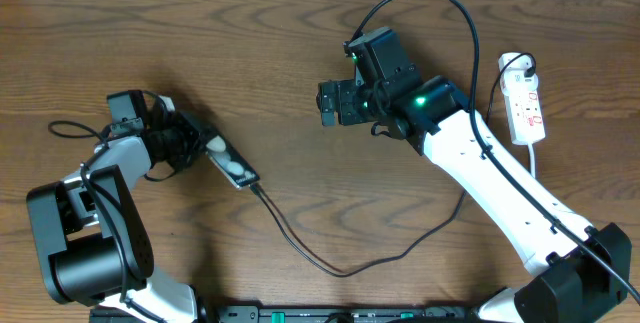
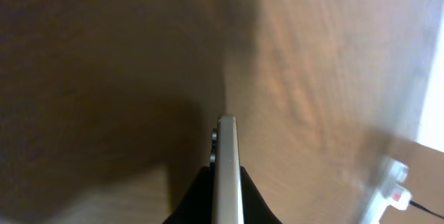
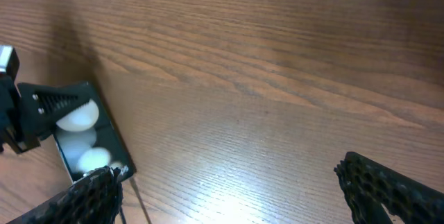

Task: Plug charger to phone and switch on socket
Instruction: 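Lower the phone with the left gripper toward the table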

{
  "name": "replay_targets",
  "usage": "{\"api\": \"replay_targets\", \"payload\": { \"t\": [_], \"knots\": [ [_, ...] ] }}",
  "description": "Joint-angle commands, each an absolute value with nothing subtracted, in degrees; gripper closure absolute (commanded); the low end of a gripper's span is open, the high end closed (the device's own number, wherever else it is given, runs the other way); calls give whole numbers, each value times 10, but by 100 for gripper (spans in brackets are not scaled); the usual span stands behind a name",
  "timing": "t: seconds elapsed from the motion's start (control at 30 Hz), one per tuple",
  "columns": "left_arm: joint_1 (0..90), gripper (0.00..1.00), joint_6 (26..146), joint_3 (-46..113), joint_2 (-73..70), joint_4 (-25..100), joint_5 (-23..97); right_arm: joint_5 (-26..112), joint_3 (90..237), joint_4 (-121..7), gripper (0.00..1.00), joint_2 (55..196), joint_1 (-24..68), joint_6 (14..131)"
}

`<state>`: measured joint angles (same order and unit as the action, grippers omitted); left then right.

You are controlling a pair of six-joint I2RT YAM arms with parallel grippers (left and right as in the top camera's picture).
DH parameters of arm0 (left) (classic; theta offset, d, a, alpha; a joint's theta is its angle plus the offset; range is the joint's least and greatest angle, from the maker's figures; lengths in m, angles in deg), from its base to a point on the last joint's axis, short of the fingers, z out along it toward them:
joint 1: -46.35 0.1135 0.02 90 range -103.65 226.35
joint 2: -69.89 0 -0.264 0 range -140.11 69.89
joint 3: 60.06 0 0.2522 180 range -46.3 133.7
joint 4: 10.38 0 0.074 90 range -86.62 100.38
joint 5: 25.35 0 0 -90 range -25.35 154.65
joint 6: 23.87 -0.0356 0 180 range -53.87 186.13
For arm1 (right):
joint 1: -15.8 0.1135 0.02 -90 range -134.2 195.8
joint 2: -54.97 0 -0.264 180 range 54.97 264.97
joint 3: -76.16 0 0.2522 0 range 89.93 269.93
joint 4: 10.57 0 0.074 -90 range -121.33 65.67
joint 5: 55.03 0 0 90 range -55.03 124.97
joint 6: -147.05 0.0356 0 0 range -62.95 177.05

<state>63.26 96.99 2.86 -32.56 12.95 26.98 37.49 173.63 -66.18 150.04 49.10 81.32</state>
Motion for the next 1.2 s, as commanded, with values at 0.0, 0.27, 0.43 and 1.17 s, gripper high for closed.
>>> {"api": "replay_targets", "payload": {
  "t": [0.0, 0.27, 0.43, 1.17],
  "knots": [
    [631, 93, 957, 35, -326, 146, 307, 366, 1742, -663, 1, 1487, 493, 806],
    [631, 88, 957, 35, -326, 158, 306, 366, 1742, -664, 1, 1487, 493, 806],
    [631, 71, 957, 35, -326, 162, 306, 366, 1742, -663, 1, 1487, 493, 806],
    [631, 28, 957, 35, -326, 244, 317, 366, 1742, -664, 1, 1487, 493, 806]
  ]
}}
